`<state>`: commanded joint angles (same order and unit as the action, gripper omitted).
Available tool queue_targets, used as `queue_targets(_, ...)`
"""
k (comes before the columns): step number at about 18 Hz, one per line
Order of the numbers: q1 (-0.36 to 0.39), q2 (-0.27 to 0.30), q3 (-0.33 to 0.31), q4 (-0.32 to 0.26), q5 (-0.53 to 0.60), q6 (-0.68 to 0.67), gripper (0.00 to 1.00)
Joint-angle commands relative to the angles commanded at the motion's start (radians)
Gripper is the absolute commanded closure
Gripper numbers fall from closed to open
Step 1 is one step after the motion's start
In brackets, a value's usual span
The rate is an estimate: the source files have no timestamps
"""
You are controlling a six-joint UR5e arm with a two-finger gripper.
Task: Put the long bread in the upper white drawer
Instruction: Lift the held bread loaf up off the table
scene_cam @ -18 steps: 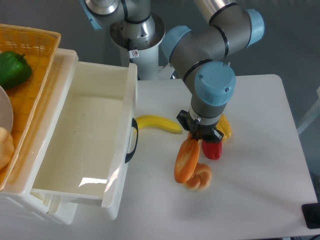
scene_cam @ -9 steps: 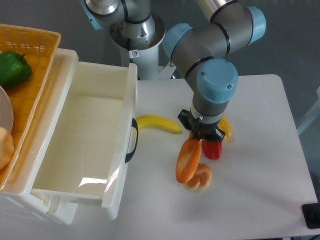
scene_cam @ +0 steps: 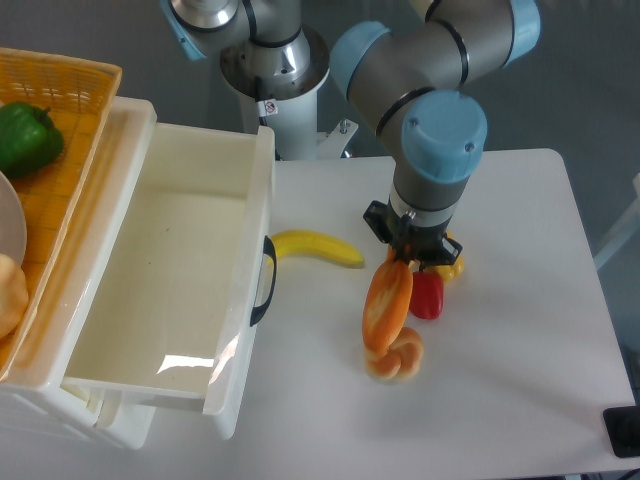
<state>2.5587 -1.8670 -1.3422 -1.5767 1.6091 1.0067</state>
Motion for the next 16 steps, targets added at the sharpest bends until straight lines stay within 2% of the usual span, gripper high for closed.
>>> queue_targets(4, -0.003, 0.041, 0.0, -0.034, -0.046, -0.063, 1.0)
queue_targets(10, -0.026, 0.103, -0.002, -0.036, -0.164, -0.233, 1.0)
queue_targets(13, -0.058, 0.135, -0.002, -0.109, -0.164, -0.27, 1.0)
queue_targets(16, -0.083, 0.17, -0.002, -0.118, -0.173, -0.315, 1.0)
